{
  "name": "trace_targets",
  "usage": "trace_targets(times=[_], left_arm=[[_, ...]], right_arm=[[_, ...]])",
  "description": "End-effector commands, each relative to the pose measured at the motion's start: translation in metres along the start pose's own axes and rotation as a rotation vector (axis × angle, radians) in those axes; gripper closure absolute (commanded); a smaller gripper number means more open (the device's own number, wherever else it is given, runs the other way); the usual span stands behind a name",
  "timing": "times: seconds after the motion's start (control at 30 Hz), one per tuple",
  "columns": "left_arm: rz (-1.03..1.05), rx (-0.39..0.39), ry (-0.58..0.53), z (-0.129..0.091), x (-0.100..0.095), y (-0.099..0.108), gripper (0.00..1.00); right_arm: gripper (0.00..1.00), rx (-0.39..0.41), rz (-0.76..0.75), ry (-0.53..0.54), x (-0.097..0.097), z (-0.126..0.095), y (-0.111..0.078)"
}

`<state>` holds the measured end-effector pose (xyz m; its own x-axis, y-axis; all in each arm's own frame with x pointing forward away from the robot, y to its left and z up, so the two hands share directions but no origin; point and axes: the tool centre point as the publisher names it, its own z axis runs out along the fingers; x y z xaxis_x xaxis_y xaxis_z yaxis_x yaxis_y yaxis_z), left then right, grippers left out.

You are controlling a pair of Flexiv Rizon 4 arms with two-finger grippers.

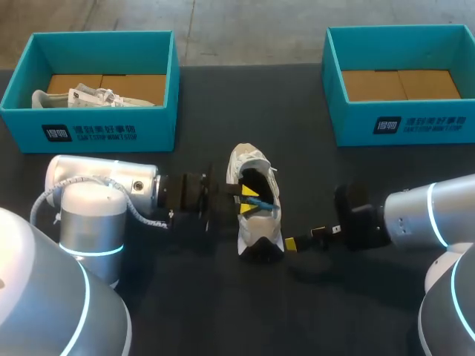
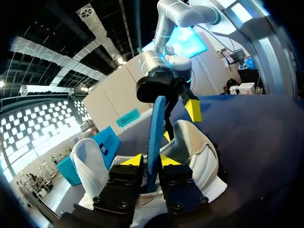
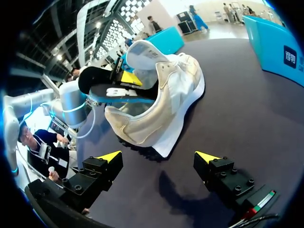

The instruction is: Take the shoe out of the shoebox, open the shoe tongue, remove and reinsert the insole, then place the shoe into the shoebox

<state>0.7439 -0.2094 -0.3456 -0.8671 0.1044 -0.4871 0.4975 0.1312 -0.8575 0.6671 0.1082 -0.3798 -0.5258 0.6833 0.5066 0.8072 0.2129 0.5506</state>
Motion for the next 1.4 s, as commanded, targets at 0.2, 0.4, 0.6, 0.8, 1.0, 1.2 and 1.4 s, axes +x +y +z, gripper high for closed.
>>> trace_targets(times=[0.2, 0.4, 0.6, 0.8, 1.0, 1.2, 1.4], left_arm=[[0.009, 0.049, -0.013, -0.003, -0.003, -0.023, 0.57], [0.02, 0.082, -0.004, -0.004, -0.001, -0.036, 0.62], [0.016, 0.092, 0.029, -0.003, 0.005, -0.037, 1.0], [0.01, 0.086, 0.053, -0.005, 0.008, -0.029, 1.0], [0.013, 0.049, 0.063, -0.008, 0.007, -0.014, 1.0], [0.018, 0.021, 0.078, -0.008, 0.007, -0.004, 1.0], [0.013, 0.0, 0.07, -0.007, 0.007, 0.004, 1.0]], right_arm=[[0.0, -0.003, -0.002, -0.003, 0.001, -0.002, 0.002], [0.0, -0.003, -0.001, -0.004, 0.002, -0.001, 0.003], [0.0, -0.003, 0.001, -0.005, 0.005, 0.001, 0.004], [0.0, -0.003, 0.002, -0.007, 0.007, 0.003, 0.005], [0.0, -0.002, 0.006, -0.007, 0.009, 0.005, 0.004], [0.0, -0.006, 0.013, -0.01, 0.01, 0.004, 0.001], [0.0, -0.004, 0.017, -0.009, 0.009, 0.004, 0.0]])
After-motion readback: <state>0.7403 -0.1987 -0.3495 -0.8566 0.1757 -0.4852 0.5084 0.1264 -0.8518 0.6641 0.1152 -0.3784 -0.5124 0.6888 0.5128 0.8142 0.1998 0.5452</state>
